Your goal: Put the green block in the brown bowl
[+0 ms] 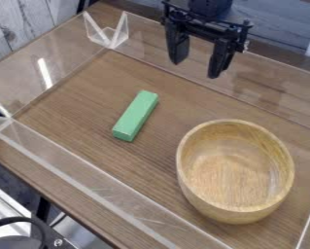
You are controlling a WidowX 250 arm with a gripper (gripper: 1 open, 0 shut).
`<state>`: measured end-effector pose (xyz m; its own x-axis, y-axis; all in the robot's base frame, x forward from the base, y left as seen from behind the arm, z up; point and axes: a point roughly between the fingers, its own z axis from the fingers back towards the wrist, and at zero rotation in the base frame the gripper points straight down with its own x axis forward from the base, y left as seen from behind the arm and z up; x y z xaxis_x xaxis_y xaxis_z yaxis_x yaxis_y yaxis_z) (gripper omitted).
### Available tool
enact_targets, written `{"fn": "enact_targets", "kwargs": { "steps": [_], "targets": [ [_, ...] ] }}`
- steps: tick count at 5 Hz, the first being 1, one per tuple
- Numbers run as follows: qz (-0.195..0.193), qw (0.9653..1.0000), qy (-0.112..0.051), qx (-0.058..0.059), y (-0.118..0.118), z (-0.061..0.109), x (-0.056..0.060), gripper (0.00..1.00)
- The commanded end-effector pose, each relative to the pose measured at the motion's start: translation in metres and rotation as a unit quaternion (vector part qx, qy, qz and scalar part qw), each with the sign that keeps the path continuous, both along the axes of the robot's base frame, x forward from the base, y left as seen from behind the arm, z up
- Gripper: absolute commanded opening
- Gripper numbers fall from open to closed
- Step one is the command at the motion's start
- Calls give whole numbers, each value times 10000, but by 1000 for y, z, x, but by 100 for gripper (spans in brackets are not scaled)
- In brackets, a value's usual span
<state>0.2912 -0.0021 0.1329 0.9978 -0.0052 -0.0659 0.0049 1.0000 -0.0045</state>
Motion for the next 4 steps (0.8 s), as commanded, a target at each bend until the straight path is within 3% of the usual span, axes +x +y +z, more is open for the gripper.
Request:
{"fn": "enact_targets", "kwargs": {
  "steps": [1,2,4],
  "targets": [
    [11,10000,82,37,11,-7,-6,100],
    [31,9998,164,91,31,-20,-22,100],
    [99,9999,67,121,66,-44,-40,100]
  ]
}}
